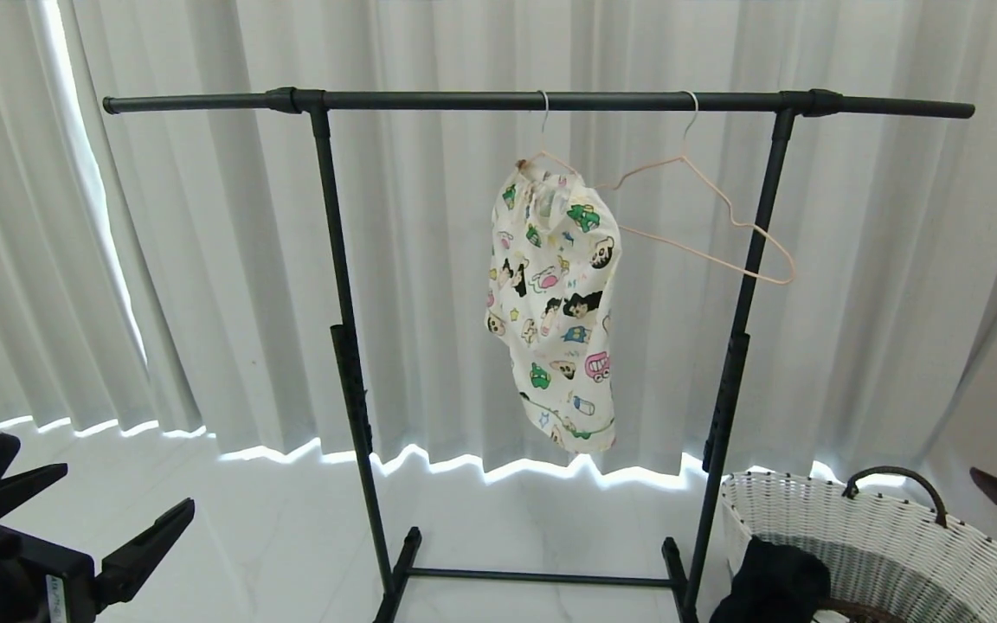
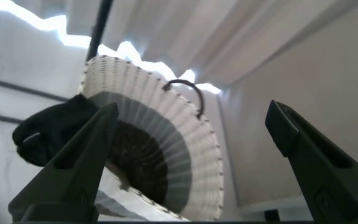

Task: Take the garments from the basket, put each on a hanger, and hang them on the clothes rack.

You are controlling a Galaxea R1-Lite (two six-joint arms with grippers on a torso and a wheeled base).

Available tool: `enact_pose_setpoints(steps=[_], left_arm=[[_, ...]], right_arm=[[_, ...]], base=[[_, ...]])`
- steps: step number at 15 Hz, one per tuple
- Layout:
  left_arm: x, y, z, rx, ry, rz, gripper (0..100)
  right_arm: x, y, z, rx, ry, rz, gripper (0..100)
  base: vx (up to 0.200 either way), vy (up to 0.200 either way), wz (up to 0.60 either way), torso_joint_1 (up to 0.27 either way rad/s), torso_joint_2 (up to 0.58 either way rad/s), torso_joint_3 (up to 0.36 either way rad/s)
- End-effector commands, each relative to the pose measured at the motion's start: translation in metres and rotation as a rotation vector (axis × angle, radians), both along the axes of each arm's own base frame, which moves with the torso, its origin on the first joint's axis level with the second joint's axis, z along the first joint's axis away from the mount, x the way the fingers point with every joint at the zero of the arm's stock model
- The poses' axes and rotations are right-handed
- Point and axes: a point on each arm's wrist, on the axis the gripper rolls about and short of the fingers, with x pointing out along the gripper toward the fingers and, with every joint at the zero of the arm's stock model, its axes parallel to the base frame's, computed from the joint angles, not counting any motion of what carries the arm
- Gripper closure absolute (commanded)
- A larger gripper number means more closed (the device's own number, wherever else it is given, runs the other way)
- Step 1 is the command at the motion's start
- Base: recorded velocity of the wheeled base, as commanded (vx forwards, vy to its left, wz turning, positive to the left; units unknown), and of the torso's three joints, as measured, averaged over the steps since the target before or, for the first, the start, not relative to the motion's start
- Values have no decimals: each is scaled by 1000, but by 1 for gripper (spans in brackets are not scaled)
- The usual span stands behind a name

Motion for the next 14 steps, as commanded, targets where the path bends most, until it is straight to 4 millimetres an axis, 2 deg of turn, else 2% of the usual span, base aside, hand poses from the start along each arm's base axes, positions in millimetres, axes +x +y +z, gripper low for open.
enact_pose_setpoints(steps=[1, 4, 7, 8, 10, 12, 14], left_arm=[[1, 0, 0, 0, 3, -2, 0], [1, 0, 0, 5, 2, -5, 0], [1, -3, 1, 5, -4, -28, 0], [1, -4, 3, 4, -12, -38, 0], [3, -4, 8, 4, -27, -43, 0], [5, -4, 15, 5, -48, -42, 0], [5, -4, 15, 9, -50, -43, 0]], right_arm=[[-1, 0, -13, 6, 53, 15, 0], [5, 2, -23, 30, 112, 64, 0], [9, 4, -42, 48, 218, 147, 0], [9, 5, -61, 37, 316, 163, 0], [9, 8, -77, 31, 405, 189, 0], [10, 16, -97, 22, 529, 241, 0], [13, 25, -108, 7, 595, 291, 0]], base=[[200, 0, 0, -2, 2, 2], [200, 0, 0, 1, 2, 2], [0, 0, 0, 0, 0, 0], [0, 0, 0, 0, 0, 0], [0, 0, 0, 0, 0, 0], [0, 0, 0, 0, 0, 0], [0, 0, 0, 0, 0, 0]])
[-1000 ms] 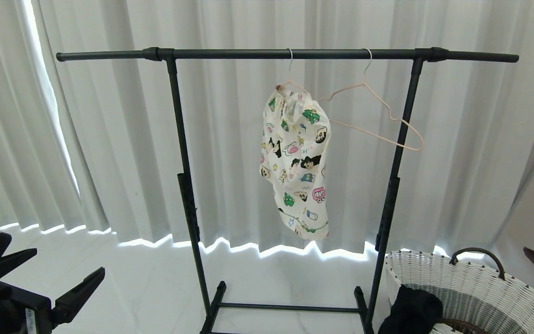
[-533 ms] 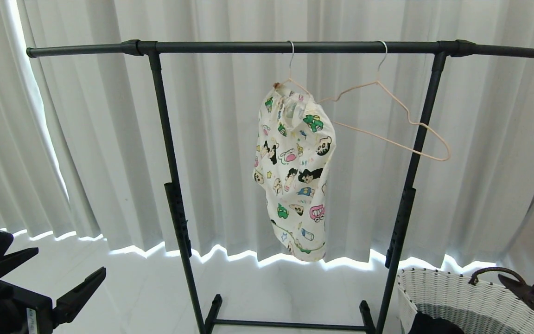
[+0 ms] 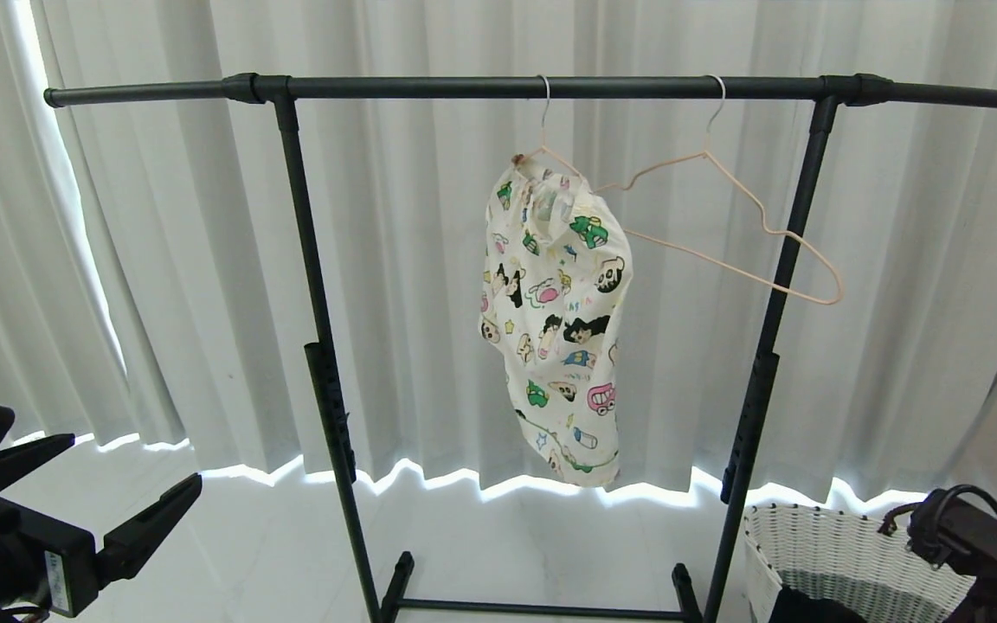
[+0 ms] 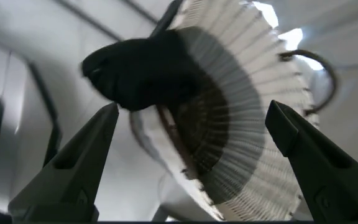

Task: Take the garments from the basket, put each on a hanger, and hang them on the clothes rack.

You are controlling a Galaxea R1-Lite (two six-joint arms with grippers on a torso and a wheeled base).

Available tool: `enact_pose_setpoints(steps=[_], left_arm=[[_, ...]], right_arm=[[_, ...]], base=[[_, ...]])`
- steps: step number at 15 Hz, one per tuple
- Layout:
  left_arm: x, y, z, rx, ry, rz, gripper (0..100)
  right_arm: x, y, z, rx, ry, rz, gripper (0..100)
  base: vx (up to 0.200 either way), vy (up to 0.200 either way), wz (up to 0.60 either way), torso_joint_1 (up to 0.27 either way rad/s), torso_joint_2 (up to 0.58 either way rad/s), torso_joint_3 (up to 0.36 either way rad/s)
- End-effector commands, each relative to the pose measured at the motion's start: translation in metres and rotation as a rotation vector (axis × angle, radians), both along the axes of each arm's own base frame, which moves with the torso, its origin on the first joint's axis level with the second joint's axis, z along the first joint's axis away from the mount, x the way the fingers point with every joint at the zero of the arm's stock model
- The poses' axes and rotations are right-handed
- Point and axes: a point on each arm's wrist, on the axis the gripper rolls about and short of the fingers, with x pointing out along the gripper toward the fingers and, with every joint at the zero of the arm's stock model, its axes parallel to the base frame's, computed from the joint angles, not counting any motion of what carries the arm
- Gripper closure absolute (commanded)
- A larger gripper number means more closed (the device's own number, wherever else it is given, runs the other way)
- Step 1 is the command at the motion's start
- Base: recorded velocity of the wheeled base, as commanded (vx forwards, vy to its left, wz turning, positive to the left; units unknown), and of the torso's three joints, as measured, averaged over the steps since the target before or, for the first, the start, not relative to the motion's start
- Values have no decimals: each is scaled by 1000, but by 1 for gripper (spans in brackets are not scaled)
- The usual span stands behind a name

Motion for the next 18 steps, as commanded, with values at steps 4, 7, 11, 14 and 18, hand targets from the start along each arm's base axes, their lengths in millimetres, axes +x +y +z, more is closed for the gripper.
enact_pose_setpoints(steps=[4, 7, 11, 14, 18], left_arm=[[-1, 0, 1, 21, -8, -6, 0], [0, 0, 5, 60, -31, -16, 0], [1, 0, 10, 67, -48, -9, 0], [1, 1, 11, 68, -51, -2, 0], [0, 1, 13, 76, -63, 25, 0]], right_arm=[[10, 11, -46, -31, 213, 59, 0], [28, 14, -68, -37, 226, 59, 0], [38, 13, -85, -60, 295, 36, 0], [51, 15, -100, -73, 293, 30, 0], [65, 15, -127, -130, 264, -17, 0]], base=[[0, 0, 0, 0, 0, 0], [0, 0, 0, 0, 0, 0], [0, 0, 0, 0, 0, 0], [0, 0, 0, 0, 0, 0], [0, 0, 0, 0, 0, 0]])
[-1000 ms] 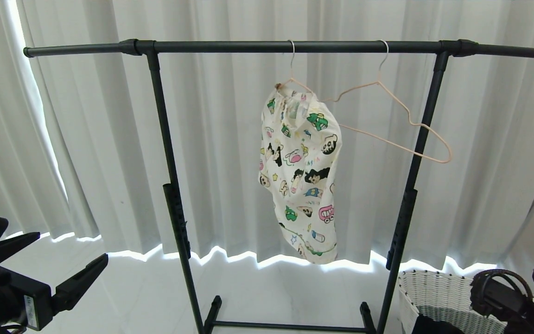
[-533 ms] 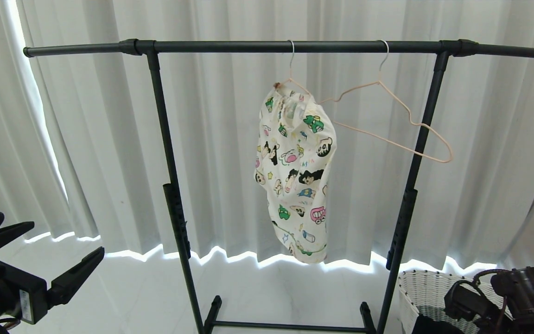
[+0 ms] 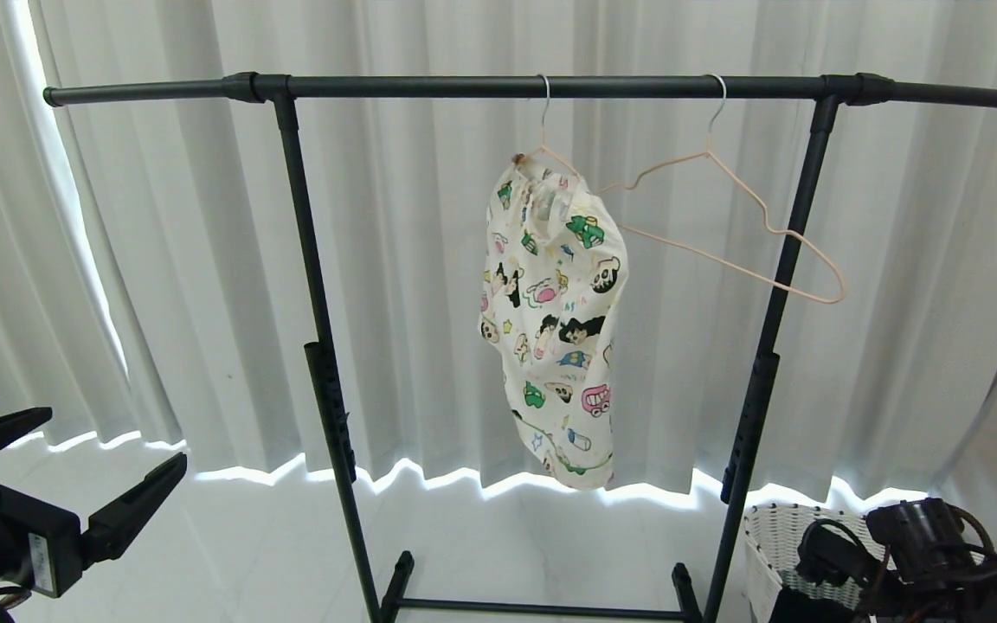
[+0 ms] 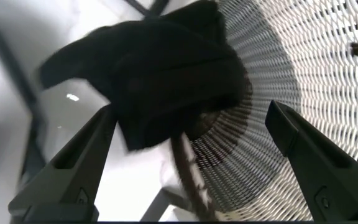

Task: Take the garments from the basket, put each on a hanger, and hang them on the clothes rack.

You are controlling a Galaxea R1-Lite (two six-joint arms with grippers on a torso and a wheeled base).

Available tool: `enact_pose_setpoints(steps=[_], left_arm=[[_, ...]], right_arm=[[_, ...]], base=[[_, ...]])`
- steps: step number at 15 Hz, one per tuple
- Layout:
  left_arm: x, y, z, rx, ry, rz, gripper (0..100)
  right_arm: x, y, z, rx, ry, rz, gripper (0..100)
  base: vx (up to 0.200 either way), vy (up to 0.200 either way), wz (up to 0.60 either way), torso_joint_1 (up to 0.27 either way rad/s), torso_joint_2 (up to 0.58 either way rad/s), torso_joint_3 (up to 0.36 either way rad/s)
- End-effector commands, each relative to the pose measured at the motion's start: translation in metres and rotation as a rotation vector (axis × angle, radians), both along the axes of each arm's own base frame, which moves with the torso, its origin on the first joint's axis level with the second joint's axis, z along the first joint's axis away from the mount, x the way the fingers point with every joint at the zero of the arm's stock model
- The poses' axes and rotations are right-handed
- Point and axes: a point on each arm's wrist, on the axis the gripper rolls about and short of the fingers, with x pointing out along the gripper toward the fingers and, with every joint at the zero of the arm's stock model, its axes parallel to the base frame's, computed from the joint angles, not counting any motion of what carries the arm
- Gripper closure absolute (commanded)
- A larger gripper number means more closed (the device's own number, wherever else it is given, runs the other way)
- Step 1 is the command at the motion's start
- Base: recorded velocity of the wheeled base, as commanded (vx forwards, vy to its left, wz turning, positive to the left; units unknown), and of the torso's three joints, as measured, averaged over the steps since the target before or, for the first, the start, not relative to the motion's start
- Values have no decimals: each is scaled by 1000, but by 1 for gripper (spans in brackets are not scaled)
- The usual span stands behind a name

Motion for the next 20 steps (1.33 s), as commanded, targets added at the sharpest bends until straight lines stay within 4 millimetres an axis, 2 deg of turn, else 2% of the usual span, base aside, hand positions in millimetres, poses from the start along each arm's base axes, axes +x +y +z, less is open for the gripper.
enact_pose_setpoints(steps=[1, 9, 10, 12, 15, 20], left_arm=[[-1, 0, 1, 2, -6, 10, 0], [-4, 1, 1, 3, -18, 17, 0], [-4, 1, 1, 3, -18, 17, 0], [-5, 1, -3, 1, -3, 18, 0], [-5, 0, -8, 4, 15, 9, 0], [-6, 0, -8, 4, 11, 5, 0]], right_arm=[[3, -1, -24, -32, 57, -15, 0], [8, -2, -27, -69, 26, -45, 0], [8, -1, -25, -69, 18, -41, 100], [7, 4, -20, -67, -23, -22, 100], [-5, 10, -1, -83, -84, 5, 100], [-9, 12, 60, -55, -220, 13, 100]], base=[[0, 0, 0, 0, 0, 0], [0, 0, 0, 0, 0, 0], [0, 0, 0, 0, 0, 0], [0, 0, 0, 0, 0, 0], [0, 0, 0, 0, 0, 0], [0, 0, 0, 0, 0, 0]])
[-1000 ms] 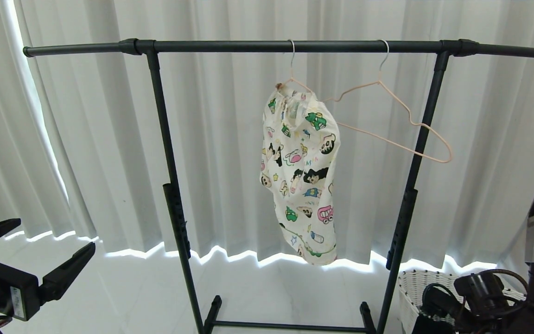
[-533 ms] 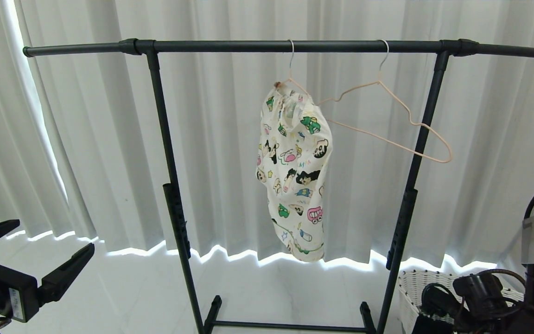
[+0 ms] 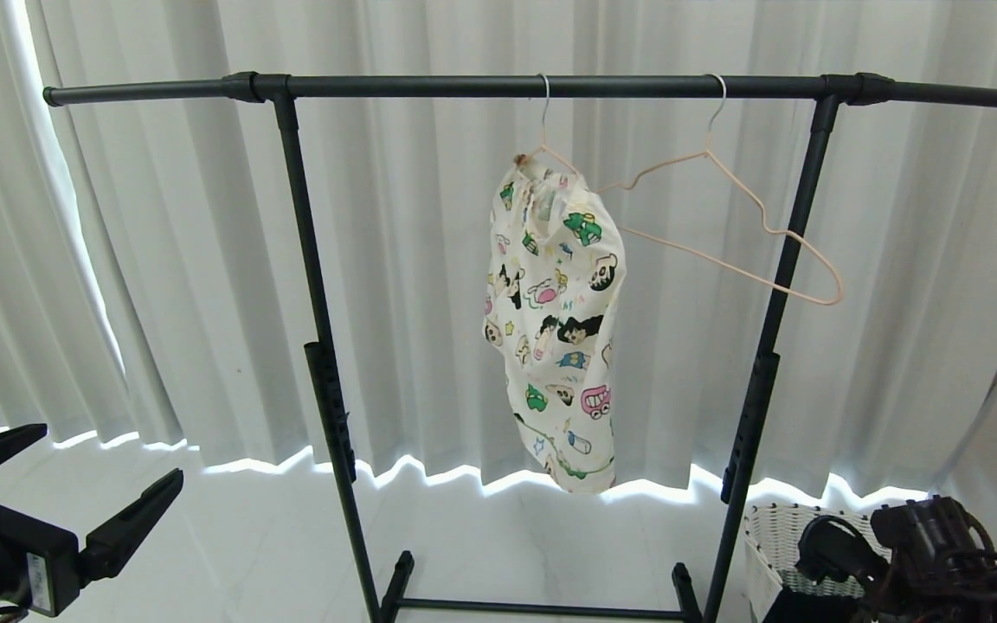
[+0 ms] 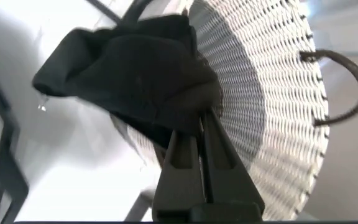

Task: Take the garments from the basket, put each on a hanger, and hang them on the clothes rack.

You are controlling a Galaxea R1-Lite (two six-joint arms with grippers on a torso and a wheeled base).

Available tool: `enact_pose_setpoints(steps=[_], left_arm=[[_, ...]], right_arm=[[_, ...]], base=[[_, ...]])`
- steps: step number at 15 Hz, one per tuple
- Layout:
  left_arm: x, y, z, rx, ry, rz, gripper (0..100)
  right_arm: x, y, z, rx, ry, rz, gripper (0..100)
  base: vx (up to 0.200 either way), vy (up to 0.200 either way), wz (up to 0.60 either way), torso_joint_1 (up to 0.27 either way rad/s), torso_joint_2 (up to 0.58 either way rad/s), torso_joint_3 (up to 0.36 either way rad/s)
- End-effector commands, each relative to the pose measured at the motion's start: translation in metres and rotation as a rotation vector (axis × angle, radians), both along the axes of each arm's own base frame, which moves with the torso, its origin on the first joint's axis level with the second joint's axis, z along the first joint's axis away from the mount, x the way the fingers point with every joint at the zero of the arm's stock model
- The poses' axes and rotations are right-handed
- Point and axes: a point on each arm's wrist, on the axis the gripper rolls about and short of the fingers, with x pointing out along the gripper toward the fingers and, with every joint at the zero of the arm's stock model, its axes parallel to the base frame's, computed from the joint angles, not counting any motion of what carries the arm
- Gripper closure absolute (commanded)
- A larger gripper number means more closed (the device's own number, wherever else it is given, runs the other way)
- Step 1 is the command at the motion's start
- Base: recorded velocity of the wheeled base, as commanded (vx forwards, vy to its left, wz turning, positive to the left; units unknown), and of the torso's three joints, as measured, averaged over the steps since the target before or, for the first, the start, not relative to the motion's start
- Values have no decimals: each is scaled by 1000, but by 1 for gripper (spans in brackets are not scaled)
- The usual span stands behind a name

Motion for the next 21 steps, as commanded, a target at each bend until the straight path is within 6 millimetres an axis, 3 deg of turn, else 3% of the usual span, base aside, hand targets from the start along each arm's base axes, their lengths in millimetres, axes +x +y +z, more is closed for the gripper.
enact_pose_setpoints(steps=[1, 5, 8, 9, 12, 17, 21], left_arm=[[0, 0, 1, 0, -3, -1, 0], [1, 0, 1, 1, -3, -4, 0], [2, -4, 1, 1, 5, -41, 0], [2, -6, 0, 2, 8, -58, 0], [6, -9, 0, 2, 23, -80, 0], [13, -10, 3, -2, 30, -82, 0], [18, -21, 11, -73, 29, -285, 0]], right_arm=[[5, 1, 57, 29, -113, -2, 100], [5, 3, 162, 24, -60, 5, 100], [-4, 6, 226, 32, -85, 32, 100], [-6, 9, 237, 38, -101, 51, 100], [-12, 25, 257, 67, -142, 121, 100], [-17, 42, 262, 106, -137, 171, 100], [-10, 66, 267, 225, -118, 212, 100]], base=[[0, 0, 0, 0, 0, 0], [0, 0, 0, 0, 0, 0], [0, 0, 0, 0, 0, 0], [0, 0, 0, 0, 0, 0], [-200, 0, 0, 7, 2, 2], [-200, 0, 0, 3, 2, 1], [0, 0, 0, 0, 0, 0]])
